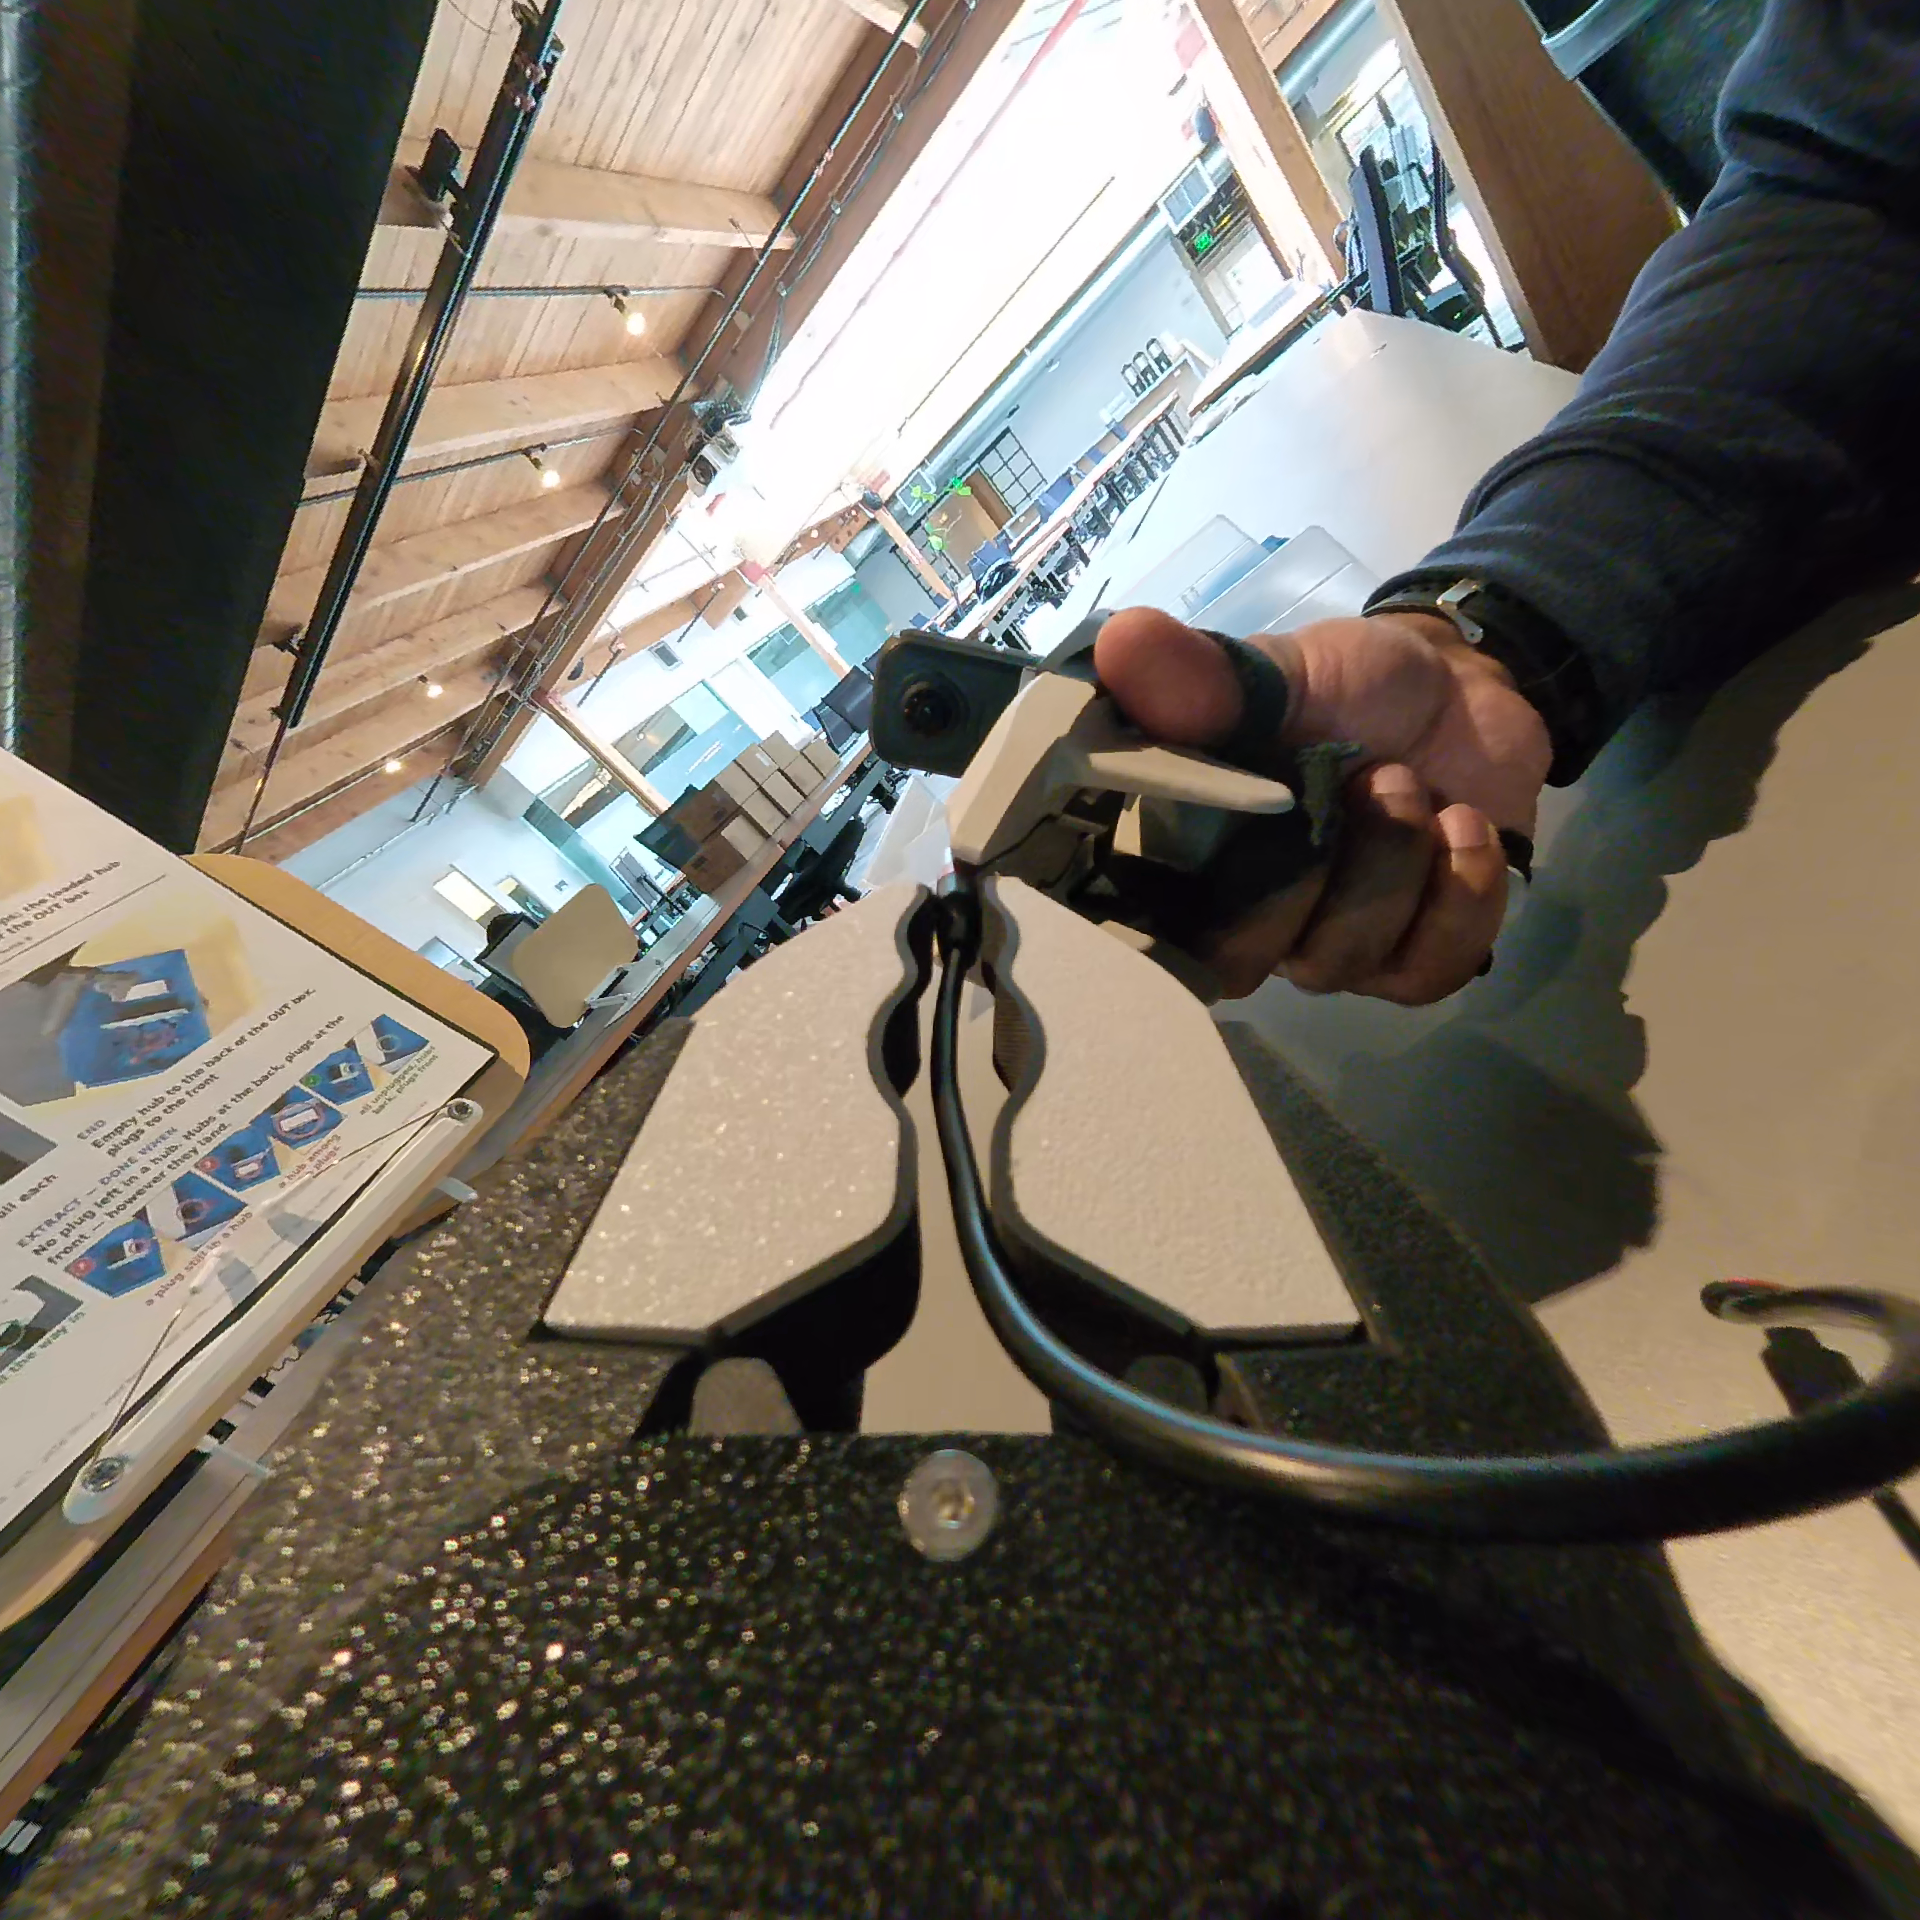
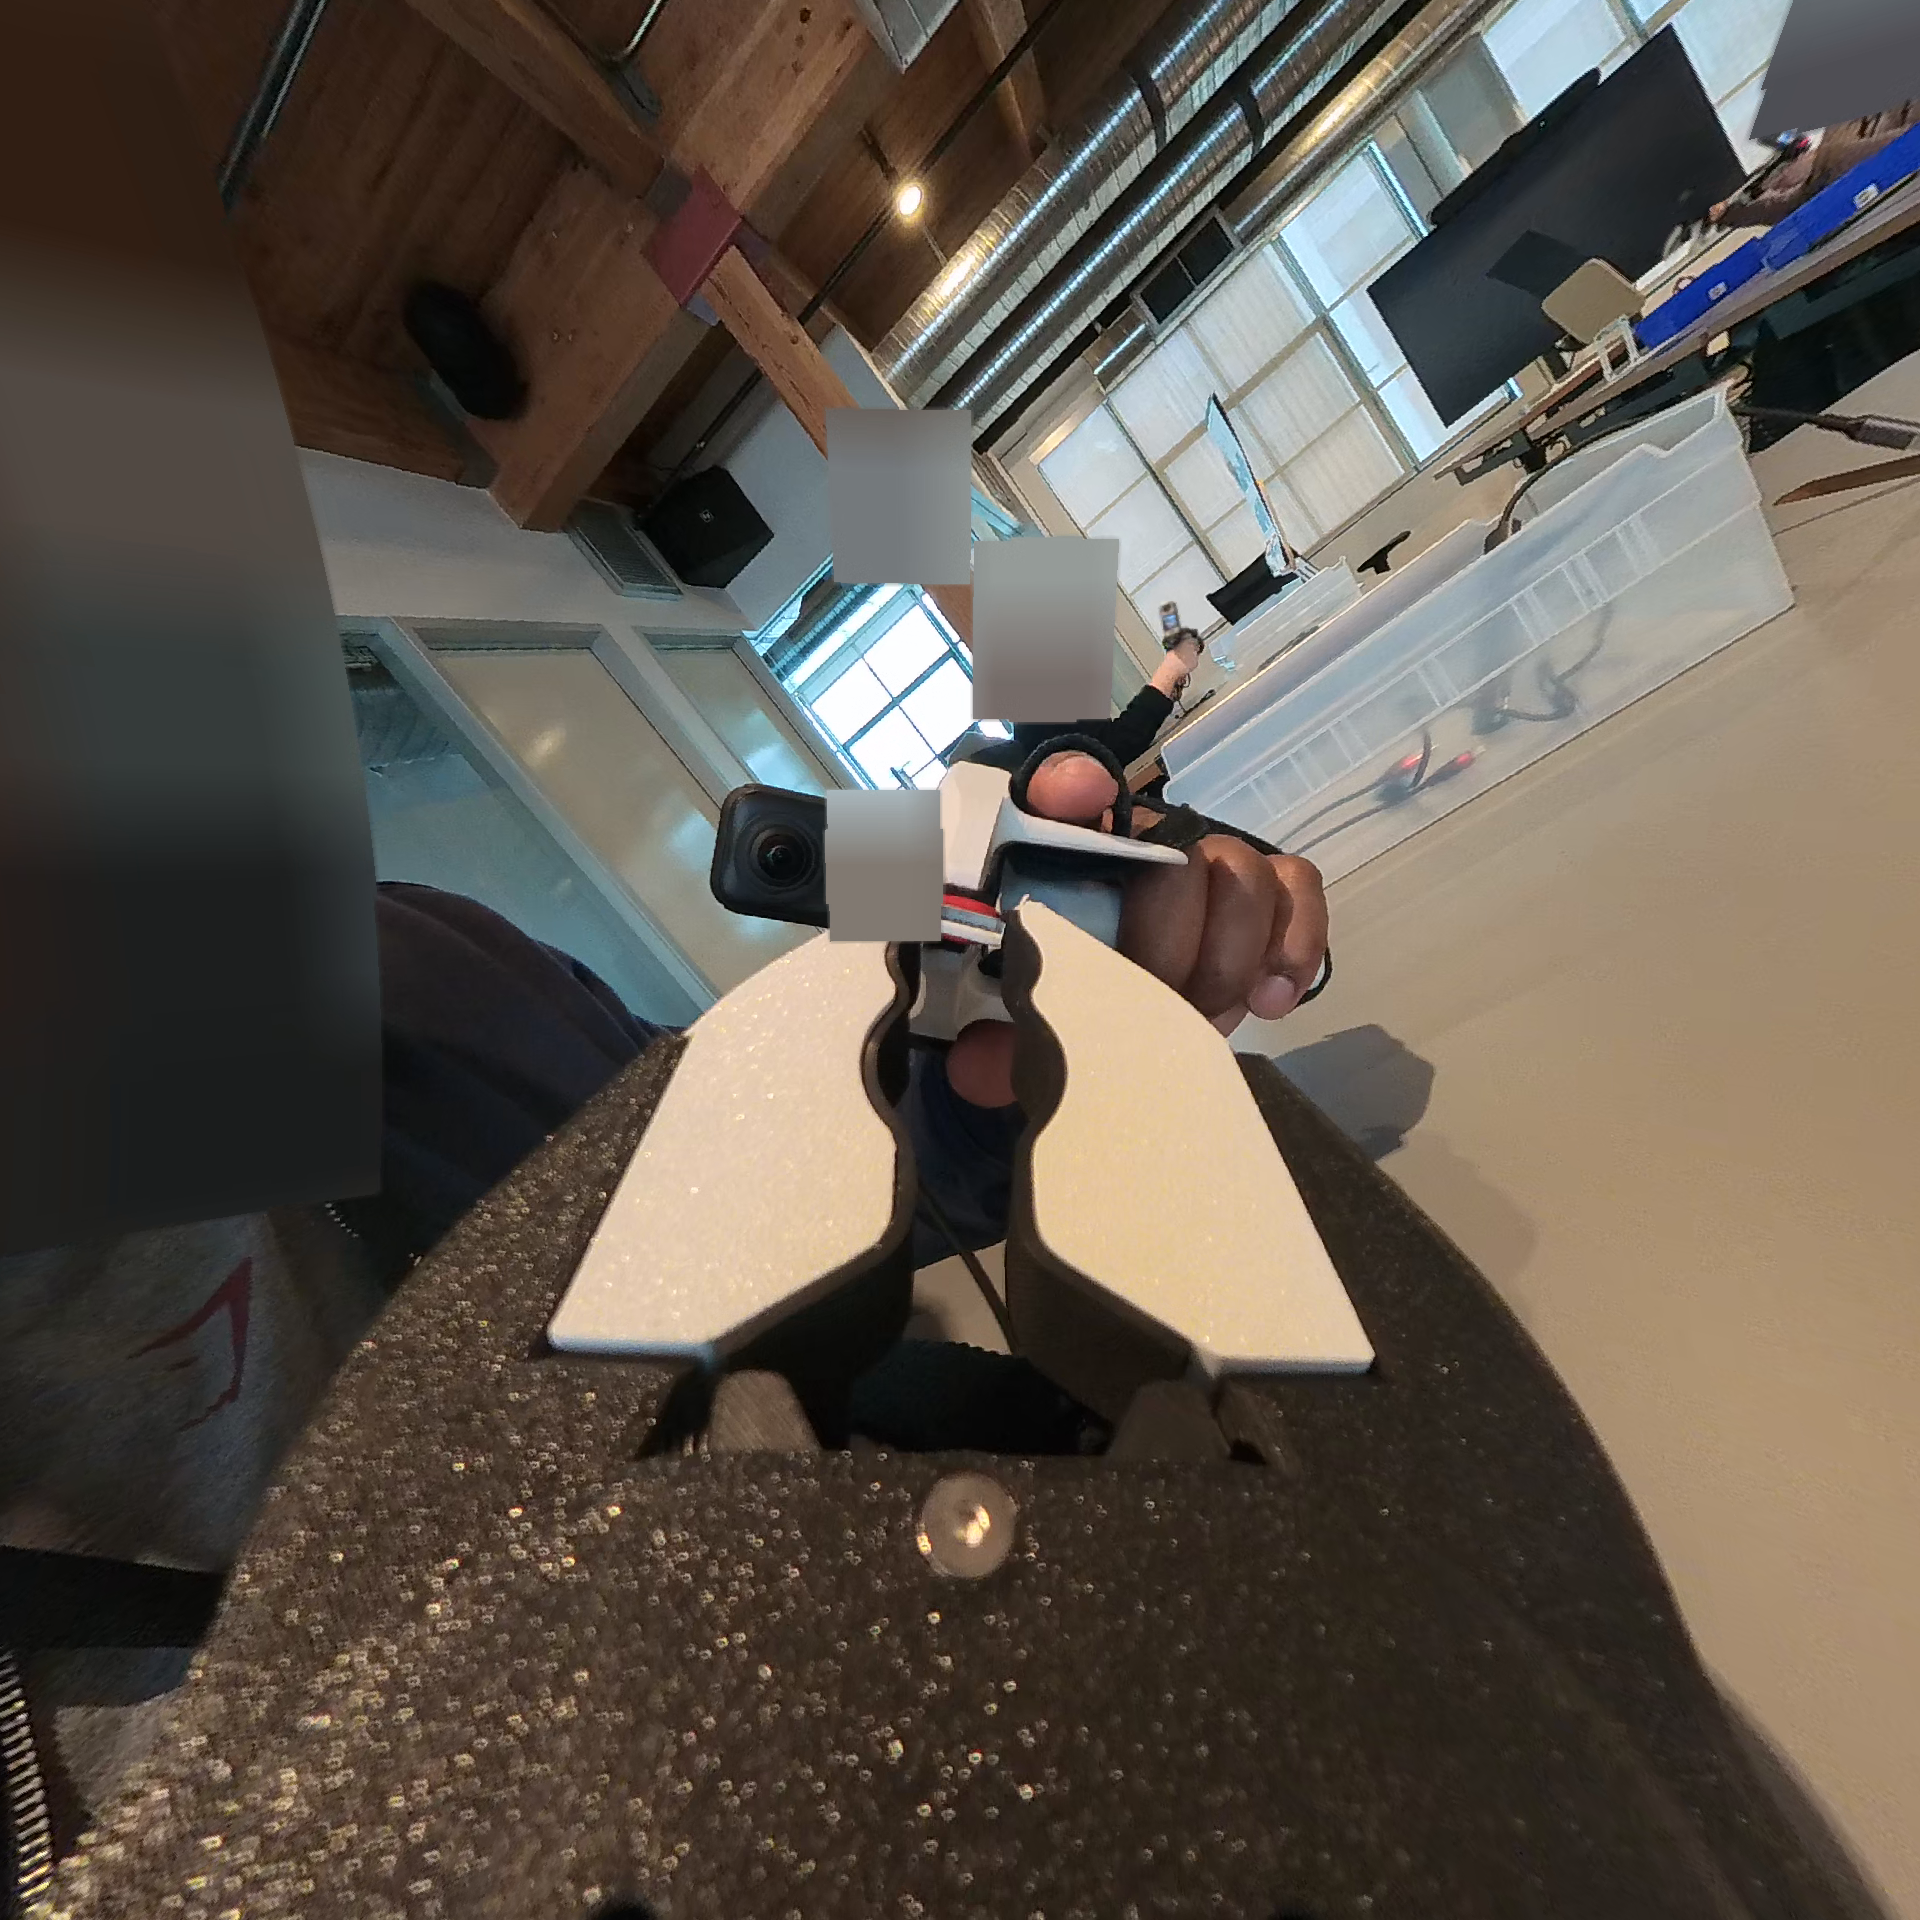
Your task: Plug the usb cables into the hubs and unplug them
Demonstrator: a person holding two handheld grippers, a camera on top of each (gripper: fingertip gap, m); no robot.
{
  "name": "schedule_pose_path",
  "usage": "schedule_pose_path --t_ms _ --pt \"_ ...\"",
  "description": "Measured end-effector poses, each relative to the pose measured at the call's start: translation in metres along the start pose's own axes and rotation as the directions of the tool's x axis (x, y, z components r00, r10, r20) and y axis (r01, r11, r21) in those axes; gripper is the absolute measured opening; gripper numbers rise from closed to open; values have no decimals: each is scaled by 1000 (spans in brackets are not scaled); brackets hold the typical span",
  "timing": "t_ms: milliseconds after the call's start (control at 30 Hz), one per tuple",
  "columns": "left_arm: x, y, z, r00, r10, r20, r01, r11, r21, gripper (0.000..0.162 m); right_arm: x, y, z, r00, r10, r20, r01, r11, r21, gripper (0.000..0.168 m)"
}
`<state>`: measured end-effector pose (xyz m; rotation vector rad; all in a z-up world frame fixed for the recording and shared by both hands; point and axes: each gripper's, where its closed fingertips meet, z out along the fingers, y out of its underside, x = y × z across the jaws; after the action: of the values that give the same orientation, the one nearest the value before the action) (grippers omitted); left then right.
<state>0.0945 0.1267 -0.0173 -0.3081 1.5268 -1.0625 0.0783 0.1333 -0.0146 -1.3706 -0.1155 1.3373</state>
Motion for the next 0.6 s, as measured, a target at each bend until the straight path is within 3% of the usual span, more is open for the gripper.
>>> schedule_pose_path --t_ms 233,400,500,600 --pt "0 1 0 1000 -26 -4 26 1000 4 8 1 0 0 1000 -9 -4 9 1000 0 14" --pt "-2 5 -1 992 -124 -24 124 992 -3 8 7 1 -5 997 -60 -44 58 997 -50 16" --pt "-11 8 -6 975 -222 -20 222 975 11 7 21 4 -13 976 -182 -120 160 972 -172 27" --pt "-24 13 -11 943 -333 5 333 943 15 7 45 10 -32 879 -426 -216 320 861 -394 35"
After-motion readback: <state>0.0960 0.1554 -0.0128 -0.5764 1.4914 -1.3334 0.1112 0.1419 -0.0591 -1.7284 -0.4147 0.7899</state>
